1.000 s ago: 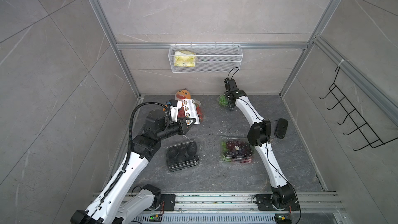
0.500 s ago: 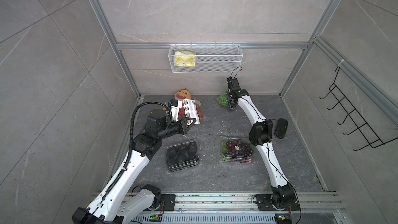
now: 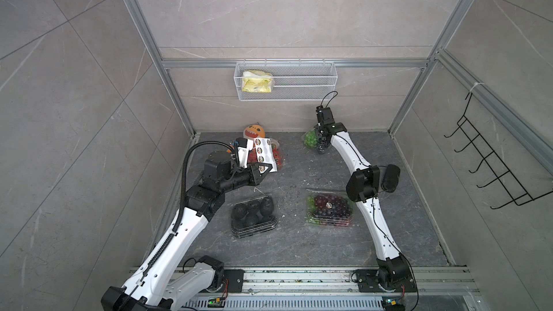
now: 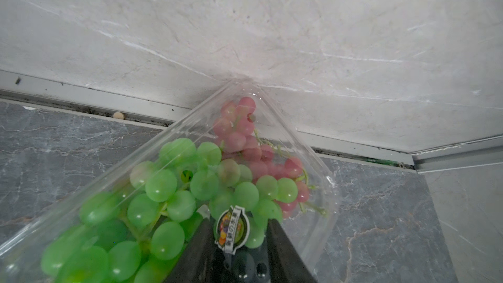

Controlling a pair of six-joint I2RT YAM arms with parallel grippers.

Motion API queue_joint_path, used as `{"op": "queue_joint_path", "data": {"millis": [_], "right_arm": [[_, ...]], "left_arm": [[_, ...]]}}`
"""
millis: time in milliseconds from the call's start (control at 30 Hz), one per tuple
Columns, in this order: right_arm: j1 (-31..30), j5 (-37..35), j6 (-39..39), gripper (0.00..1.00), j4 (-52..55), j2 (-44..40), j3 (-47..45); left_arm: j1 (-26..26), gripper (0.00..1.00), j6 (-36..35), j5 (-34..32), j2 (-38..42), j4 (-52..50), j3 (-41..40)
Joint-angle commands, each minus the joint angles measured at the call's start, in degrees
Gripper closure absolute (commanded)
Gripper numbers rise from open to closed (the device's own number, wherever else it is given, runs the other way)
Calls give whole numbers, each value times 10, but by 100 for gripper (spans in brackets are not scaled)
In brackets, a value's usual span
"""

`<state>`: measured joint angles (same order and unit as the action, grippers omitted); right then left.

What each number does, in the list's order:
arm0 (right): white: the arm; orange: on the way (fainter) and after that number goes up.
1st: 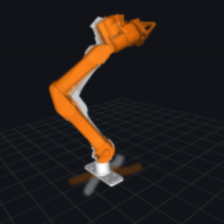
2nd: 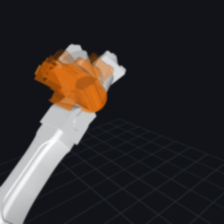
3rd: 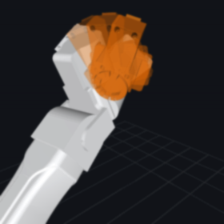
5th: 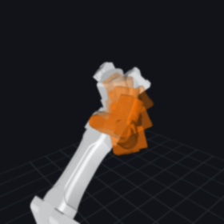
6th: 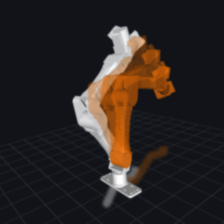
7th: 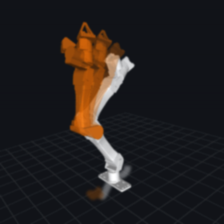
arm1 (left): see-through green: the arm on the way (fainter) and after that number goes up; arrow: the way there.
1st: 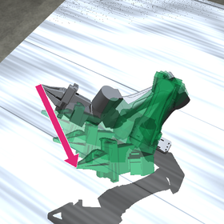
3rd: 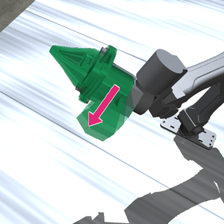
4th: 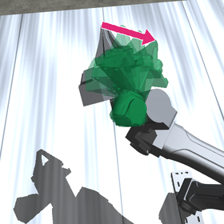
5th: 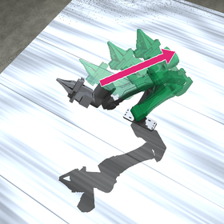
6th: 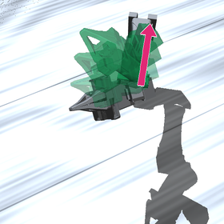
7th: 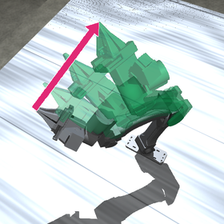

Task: Label fruit boxes
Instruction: Stick the label on the fruit box.

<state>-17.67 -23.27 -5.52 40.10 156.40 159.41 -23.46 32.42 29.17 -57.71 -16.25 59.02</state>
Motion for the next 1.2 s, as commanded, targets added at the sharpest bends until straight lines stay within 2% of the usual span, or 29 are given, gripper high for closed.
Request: {"op": "queue_joint_path", "data": {"millis": [0,1167], "right_arm": [[4,-3,12,63,4,-42,-4],[18,3,2,60,-2,37,13]], "left_arm": [[4,100,-11,22,1,24,15],[11,100,-9,28,-10,26,12]]}}
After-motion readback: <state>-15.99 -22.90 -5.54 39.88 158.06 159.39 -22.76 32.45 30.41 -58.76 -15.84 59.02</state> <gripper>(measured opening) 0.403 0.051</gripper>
